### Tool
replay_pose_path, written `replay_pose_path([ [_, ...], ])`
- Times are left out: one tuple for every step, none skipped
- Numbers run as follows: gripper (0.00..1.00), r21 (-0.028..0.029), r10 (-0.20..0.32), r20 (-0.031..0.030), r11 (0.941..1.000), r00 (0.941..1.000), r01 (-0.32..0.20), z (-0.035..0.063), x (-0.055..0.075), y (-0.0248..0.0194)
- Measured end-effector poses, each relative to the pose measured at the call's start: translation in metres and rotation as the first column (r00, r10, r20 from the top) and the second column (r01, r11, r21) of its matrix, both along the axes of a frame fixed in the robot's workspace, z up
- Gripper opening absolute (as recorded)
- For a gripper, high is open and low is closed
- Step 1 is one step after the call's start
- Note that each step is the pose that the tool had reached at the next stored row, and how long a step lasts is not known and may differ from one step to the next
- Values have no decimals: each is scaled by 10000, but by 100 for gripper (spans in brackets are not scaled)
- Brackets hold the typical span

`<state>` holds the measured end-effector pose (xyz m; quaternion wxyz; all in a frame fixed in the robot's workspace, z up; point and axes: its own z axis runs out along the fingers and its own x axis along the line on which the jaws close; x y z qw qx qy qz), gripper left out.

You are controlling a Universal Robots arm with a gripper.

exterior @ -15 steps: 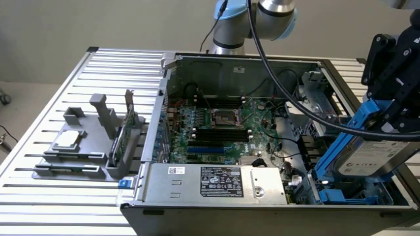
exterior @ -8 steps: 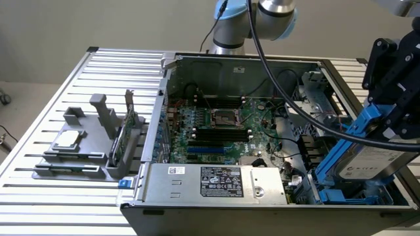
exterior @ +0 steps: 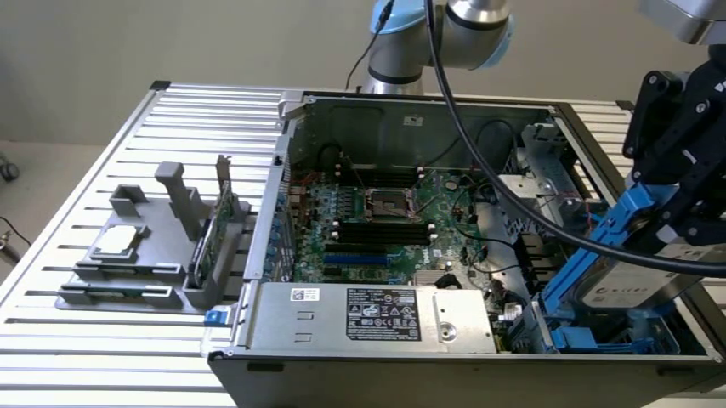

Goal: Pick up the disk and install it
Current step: 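Insert the disk into the insertion slot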

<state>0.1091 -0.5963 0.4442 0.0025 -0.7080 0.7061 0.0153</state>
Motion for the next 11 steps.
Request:
replay_pose_path([
  [33,16,5,0,10000,10000,-5,-4,0,-1],
  [33,27,10,0,10000,10000,-10,-7,1,-3],
  [33,38,15,0,10000,10000,-15,-10,1,-6],
  [33,47,18,0,10000,10000,-18,-12,2,-11],
  [33,53,20,0,10000,10000,-20,-14,2,-17],
  [33,56,23,0,10000,10000,-23,-15,3,-21],
  [33,59,26,0,10000,10000,-26,-16,3,-26],
  [33,61,30,0,10000,10000,-30,-18,3,-32],
  [33,65,34,0,10000,10000,-34,-20,4,-37],
  [33,69,38,0,10000,10000,-38,-22,3,-41],
  [33,78,42,0,10000,10000,-42,-26,3,-46],
])
